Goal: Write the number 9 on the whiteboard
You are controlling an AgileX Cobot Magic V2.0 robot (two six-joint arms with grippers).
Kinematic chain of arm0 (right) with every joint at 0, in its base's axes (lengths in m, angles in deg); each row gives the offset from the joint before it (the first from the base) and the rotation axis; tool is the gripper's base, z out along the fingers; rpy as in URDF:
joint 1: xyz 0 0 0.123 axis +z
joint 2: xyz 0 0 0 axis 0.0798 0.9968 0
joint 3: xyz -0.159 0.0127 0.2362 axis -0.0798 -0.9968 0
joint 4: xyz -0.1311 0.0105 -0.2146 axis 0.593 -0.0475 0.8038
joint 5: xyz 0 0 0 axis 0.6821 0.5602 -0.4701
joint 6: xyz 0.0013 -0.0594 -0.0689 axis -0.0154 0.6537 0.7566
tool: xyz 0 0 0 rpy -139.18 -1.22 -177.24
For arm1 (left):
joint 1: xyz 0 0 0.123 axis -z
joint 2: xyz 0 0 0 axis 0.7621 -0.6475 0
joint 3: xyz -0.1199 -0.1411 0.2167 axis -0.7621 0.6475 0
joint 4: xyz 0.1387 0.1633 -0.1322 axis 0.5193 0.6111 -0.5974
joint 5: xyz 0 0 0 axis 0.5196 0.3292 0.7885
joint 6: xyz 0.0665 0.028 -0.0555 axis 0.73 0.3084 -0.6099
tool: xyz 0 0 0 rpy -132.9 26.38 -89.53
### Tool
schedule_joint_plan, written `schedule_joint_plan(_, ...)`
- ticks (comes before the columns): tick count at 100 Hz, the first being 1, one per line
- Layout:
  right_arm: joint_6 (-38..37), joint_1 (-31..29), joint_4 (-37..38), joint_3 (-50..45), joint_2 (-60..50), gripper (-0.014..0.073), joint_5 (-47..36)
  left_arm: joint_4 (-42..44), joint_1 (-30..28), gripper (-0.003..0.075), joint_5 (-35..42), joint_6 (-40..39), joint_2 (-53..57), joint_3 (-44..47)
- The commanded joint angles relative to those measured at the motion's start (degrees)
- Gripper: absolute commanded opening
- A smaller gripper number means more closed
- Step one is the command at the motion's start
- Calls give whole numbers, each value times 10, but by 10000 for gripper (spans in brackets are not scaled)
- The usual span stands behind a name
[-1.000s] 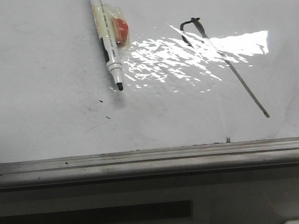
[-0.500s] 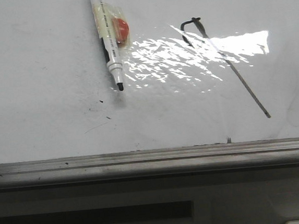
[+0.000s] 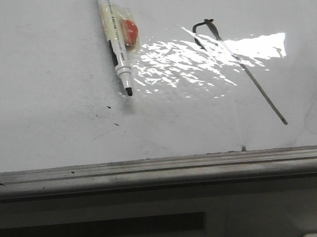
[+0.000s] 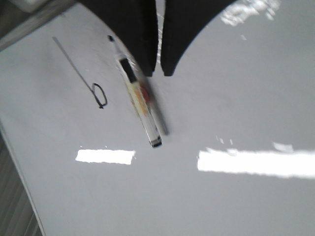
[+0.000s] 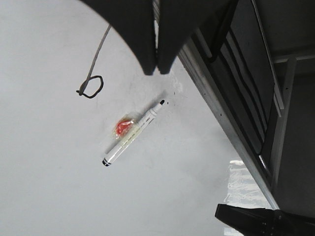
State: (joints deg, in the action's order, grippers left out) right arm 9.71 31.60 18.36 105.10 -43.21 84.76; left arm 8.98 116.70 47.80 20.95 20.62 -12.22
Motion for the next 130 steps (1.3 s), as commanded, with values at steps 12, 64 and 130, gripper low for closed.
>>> schedule_joint_plan(12, -2, -1, -11, 14, 7, -61, -42, 431, -152, -20, -74, -151, -3, 30)
schedule_joint_plan(64, -2, -1, -11, 14, 7, -61, -42, 797, -527, -20, -327, -667, 186, 133)
schedule_joint_plan(130, -2, -1, -11, 14, 7, -61, -42, 793, -567, -20, -426, -667, 229, 134)
